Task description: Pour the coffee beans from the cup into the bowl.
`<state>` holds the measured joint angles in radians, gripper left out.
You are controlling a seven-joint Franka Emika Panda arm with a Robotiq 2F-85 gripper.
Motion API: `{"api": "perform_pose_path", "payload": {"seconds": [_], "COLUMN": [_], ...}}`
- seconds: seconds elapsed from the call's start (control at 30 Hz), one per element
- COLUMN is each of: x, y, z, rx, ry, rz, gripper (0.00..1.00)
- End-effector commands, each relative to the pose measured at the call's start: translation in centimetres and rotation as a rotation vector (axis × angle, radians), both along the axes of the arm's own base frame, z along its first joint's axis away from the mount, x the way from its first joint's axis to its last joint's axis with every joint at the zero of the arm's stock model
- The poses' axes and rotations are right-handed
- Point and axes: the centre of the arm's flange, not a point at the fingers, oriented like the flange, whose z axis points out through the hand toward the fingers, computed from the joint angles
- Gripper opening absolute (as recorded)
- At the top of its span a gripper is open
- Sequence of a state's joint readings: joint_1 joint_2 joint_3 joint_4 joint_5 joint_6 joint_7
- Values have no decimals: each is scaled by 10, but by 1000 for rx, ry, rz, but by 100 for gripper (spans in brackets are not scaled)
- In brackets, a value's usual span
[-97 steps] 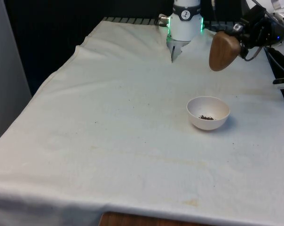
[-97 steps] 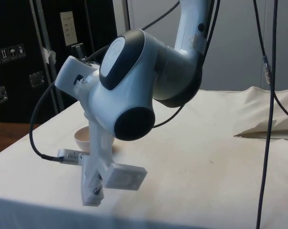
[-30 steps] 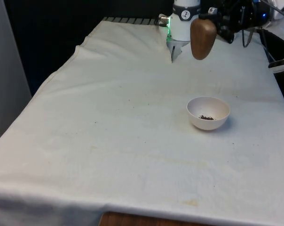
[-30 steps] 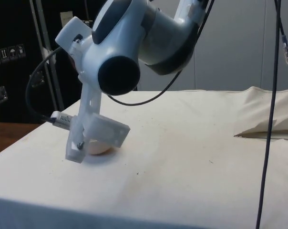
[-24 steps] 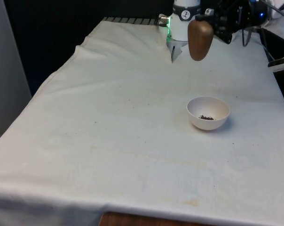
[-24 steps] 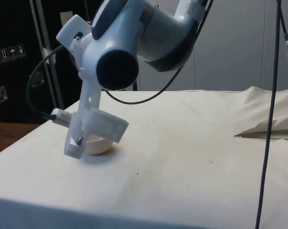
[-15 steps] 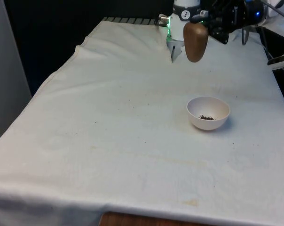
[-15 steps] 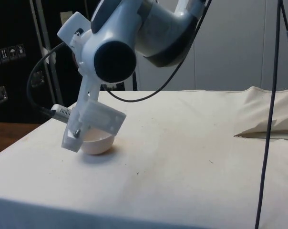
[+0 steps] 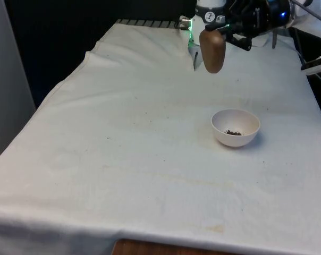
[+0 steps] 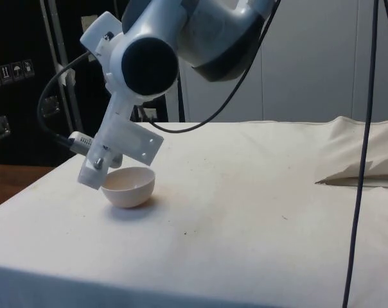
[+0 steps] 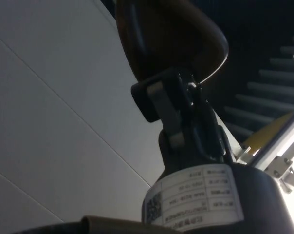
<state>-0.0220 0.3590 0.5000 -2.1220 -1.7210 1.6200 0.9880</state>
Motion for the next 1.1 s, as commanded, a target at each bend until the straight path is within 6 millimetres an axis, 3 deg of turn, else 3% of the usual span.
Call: {"api": "perform_pose_path", "payload": {"seconds": [0.0,1.07], "x": [0,7], "y": [-2,-40], "z": [1,0], "rx": [19,195], "ry": [12,92], "rz": [3,-71], "gripper": [0,0]}}
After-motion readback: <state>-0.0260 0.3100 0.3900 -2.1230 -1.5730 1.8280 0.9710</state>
